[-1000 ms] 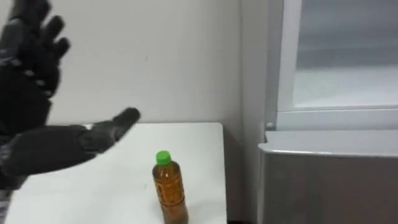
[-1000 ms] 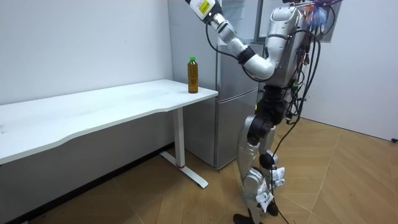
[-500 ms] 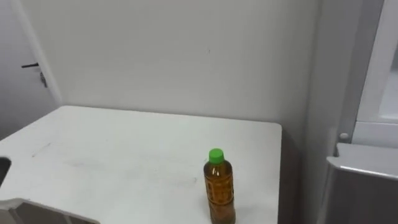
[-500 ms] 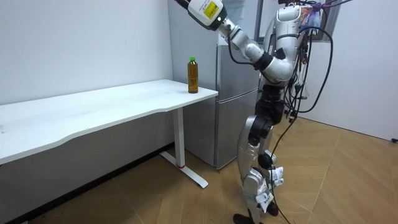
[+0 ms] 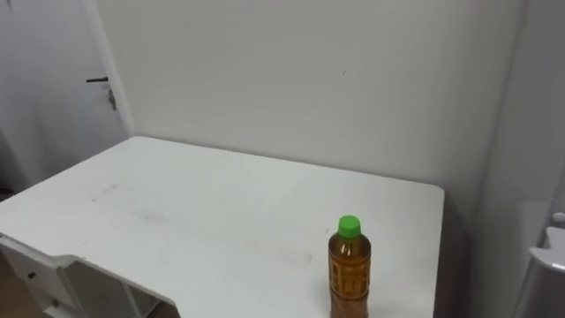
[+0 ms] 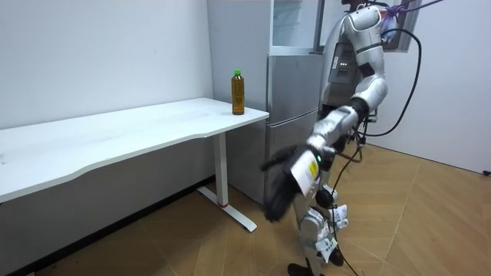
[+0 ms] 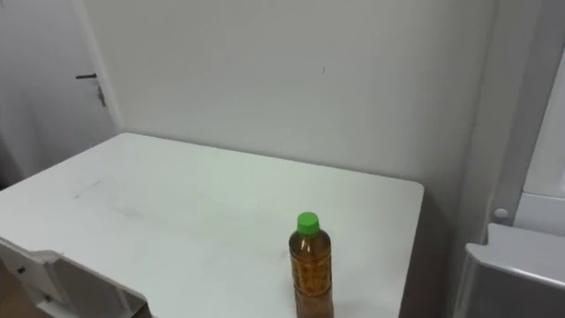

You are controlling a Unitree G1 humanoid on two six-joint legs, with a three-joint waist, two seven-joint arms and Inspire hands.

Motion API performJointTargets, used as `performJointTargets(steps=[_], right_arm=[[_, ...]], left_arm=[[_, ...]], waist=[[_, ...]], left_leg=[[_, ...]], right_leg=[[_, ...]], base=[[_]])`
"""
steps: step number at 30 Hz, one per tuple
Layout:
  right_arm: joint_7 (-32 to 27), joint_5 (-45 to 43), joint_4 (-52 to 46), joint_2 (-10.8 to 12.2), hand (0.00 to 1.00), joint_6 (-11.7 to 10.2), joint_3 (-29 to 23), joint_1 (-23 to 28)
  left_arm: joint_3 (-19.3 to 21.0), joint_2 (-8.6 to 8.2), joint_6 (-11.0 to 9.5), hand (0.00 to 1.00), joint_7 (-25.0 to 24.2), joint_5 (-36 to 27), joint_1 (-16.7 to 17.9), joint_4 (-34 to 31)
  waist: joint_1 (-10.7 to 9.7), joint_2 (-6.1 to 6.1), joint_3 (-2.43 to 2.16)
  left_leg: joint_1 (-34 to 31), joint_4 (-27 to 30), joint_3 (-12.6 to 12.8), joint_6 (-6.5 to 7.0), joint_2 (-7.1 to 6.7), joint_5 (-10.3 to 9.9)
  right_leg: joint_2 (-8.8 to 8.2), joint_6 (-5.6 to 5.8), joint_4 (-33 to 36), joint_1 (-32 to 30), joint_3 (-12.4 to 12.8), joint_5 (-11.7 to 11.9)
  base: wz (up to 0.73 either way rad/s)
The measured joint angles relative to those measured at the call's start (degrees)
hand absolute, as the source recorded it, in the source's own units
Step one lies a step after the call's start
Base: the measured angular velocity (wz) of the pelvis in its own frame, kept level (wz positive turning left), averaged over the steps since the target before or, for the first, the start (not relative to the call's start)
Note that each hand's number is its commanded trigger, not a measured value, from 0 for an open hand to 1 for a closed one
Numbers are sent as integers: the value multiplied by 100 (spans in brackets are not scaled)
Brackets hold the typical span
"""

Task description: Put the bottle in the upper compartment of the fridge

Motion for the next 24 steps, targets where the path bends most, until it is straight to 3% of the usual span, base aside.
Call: performJointTargets(steps=[3,8,12,16,20,24], right_arm=[[129,-171,1,5,0,-20,-61,-10],[173,-392,16,-32,0,-59,-65,34],[213,-590,27,-71,0,-61,-132,79],[223,-834,78,-79,0,-66,-245,63],[232,-894,98,-110,0,-64,-246,57],[209,-970,187,-140,0,-53,-225,-59]], left_arm=[[-207,2,-37,0,-31,-186,-33,875],[-224,26,-71,0,-200,-578,-96,2065],[-188,113,-73,0,-466,-510,-207,2970],[-232,130,-47,0,-639,-74,-220,3660],[-552,290,54,0,-808,625,-222,4139],[-980,340,160,0,-880,1111,-369,4351]], waist=[[-15,-78,13],[-45,-64,17],[-109,-32,14],[-301,-34,16],[-387,-26,22],[-553,-41,31]], left_leg=[[2,12,54,16,18,-12],[75,3,447,56,117,-90],[190,-45,633,71,175,-140],[255,-100,735,72,171,-140],[336,-96,903,73,189,-141],[344,-99,1021,81,190,-146]], right_leg=[[0,-17,3,-36,91,-18],[13,-27,110,-125,487,-24],[23,-21,135,-111,685,-20],[46,-17,124,-110,803,9],[42,-23,143,-103,975,12],[34,-22,116,-120,1056,11]], base=[[-11],[-34],[-28],[-15],[-19],[-8]])
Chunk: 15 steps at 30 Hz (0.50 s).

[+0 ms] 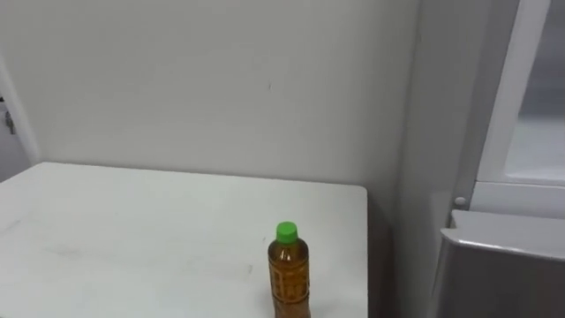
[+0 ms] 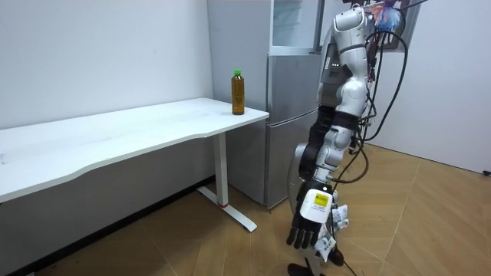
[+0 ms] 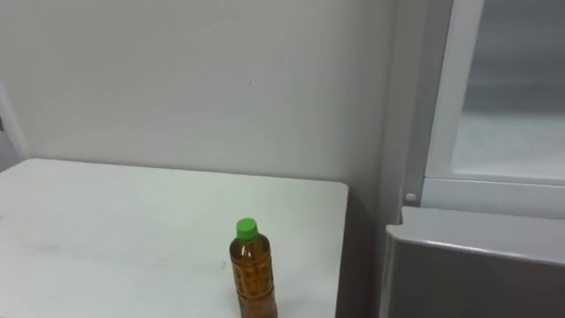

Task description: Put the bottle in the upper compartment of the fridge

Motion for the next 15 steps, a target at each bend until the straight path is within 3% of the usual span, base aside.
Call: performJointTargets(steps=[6,15], right_arm=[[-12,-28,76,7,0,13,178,-111],[41,60,65,68,0,-16,412,-260]], left_arm=[[-589,63,195,0,-290,694,-387,17],[-1047,199,212,0,-653,1519,-694,2]], waist=[[-179,-27,24],[-370,-129,32]], left_leg=[[29,-102,133,24,68,-24],[56,-109,342,24,65,-23]], right_leg=[[31,4,91,-154,270,-1],[84,-6,100,-195,441,8]], base=[[-15],[-11]])
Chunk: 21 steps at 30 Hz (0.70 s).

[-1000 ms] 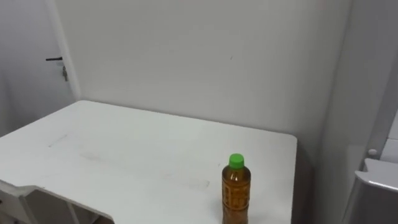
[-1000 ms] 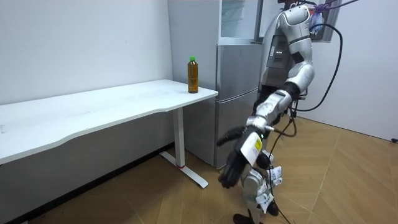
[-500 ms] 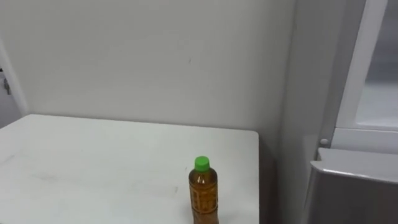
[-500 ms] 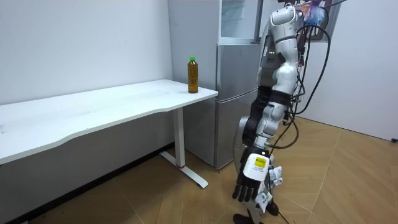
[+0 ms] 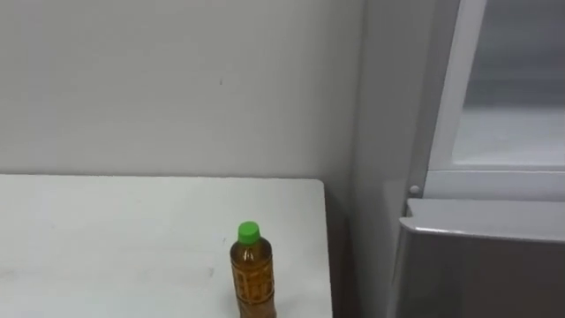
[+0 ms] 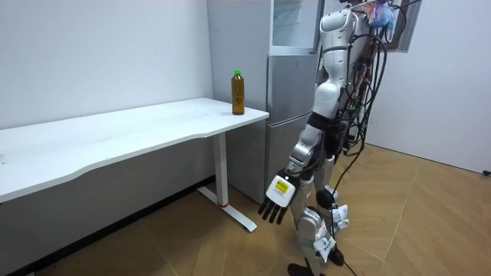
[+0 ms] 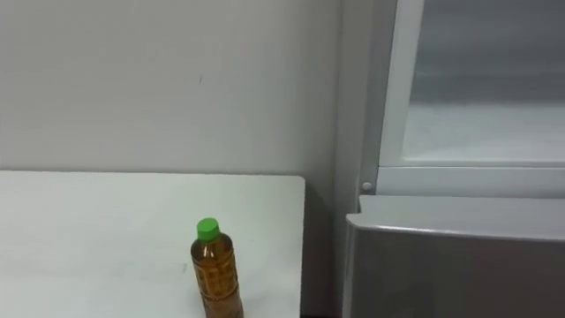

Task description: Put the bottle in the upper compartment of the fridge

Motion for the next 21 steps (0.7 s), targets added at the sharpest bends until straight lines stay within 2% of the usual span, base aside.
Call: performJointTargets(steps=[5,9,10,11,12,16,21], right_arm=[[88,198,-215,26,0,-76,51,11],[235,209,-534,32,0,-127,59,34],[327,211,-683,32,0,-140,81,31],[418,220,-764,31,0,-185,125,16],[444,225,-817,27,0,-187,170,14],[675,9,-1478,20,0,-165,295,96],[924,-329,-2490,-5,0,-176,296,69]], left_arm=[[-39,23,-13,0,15,0,-20,3],[-39,23,-146,0,11,115,21,4],[-39,24,-201,0,0,114,33,-1],[-40,24,-216,0,-12,108,59,-1],[-40,26,-218,0,-15,106,76,3],[88,23,-209,0,-111,112,173,-2],[174,28,-187,0,-216,127,283,-10]], waist=[[-17,-6,-1],[-29,-24,-14],[-29,-10,-1],[-24,-36,-17],[-19,-24,-12],[108,-41,-21],[108,-39,-11]], left_leg=[[-8,-11,121,0,18,0],[-69,-9,109,0,21,0],[-83,-10,118,0,24,0],[-75,-9,118,0,23,0],[-69,-9,119,0,22,-1],[-54,-4,103,0,22,-1],[-65,22,84,9,40,-8]], right_leg=[[23,-26,-8,-77,131,33],[26,-33,-4,-102,127,55],[28,-35,-5,-107,126,62],[29,-32,-4,-98,125,65],[29,-30,-4,-90,126,66],[26,-24,-4,-87,138,87],[14,-24,-8,-65,95,121]], base=[[-14],[-2],[0],[0],[3],[0],[6]])
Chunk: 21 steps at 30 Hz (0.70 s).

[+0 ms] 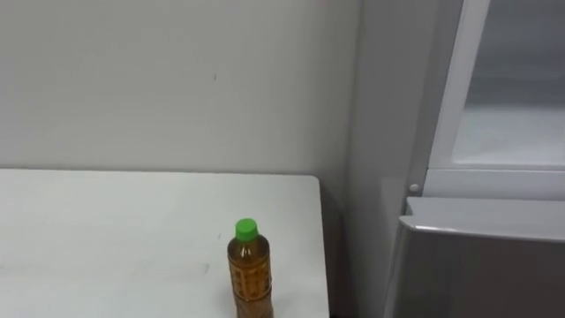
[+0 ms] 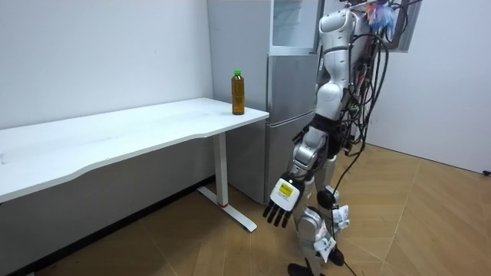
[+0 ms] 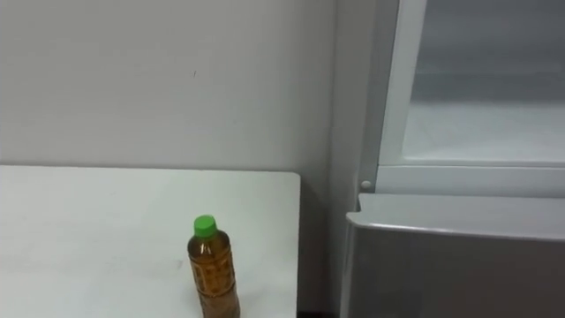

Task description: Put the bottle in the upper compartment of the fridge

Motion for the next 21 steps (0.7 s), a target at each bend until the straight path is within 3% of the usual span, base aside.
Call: performJointTargets(steps=[5,8,13,21], right_arm=[[196,-156,-1078,-26,0,69,170,38],[327,-133,-1744,-34,0,100,258,91],[521,-142,-2108,-79,0,287,259,157],[867,-134,-3811,-526,0,709,350,499]], left_arm=[[10,85,47,0,-166,-6,104,-4],[12,88,87,0,-243,-6,120,-5],[43,90,88,0,-295,-3,112,4],[-121,98,119,0,-386,-44,61,6]], waist=[[37,-63,14],[35,-71,-7],[86,-61,2],[162,-25,17]], left_leg=[[-41,93,-35,10,25,-34],[-74,146,-29,15,48,-37],[-110,169,13,13,73,-37],[-108,166,11,13,73,-37]], right_leg=[[2,3,-20,-15,-13,-2],[6,6,-9,-18,-5,4],[22,-15,-3,-16,38,47],[17,-15,19,-48,47,47]], base=[[3],[0],[-5],[0]])
